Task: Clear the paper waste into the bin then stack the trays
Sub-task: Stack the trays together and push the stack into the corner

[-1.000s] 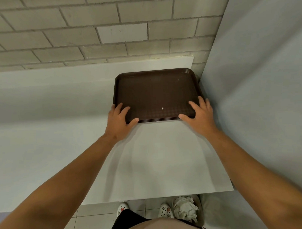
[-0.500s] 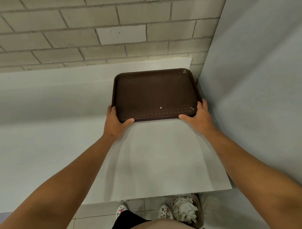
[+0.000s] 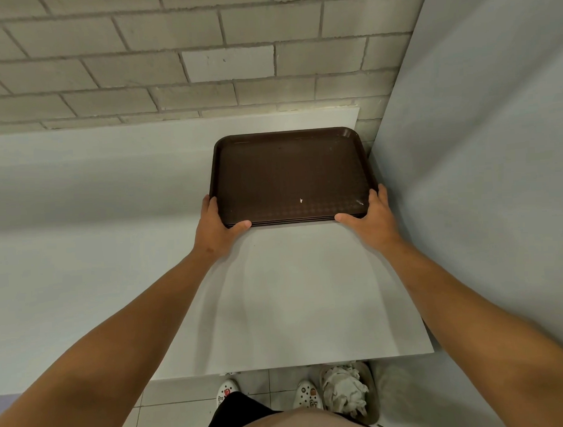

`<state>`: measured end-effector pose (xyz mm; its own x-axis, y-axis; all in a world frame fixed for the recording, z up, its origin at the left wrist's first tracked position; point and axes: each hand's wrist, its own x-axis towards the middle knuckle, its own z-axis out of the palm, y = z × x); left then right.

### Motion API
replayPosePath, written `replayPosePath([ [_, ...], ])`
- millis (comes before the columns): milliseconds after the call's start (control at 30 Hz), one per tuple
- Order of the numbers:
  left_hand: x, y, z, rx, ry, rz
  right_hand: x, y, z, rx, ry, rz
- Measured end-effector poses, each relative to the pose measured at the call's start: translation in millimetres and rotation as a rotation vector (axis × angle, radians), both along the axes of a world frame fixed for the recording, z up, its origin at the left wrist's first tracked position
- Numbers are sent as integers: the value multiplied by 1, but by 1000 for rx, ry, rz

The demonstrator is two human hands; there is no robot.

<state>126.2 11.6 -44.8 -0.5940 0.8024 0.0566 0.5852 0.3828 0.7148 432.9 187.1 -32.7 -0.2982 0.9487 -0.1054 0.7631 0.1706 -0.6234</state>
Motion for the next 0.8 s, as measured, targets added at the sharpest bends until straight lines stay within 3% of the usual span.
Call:
replayPosePath([
  [800,1,-9,3,-117,-55,14,2,-6,-1,13,-60,16],
])
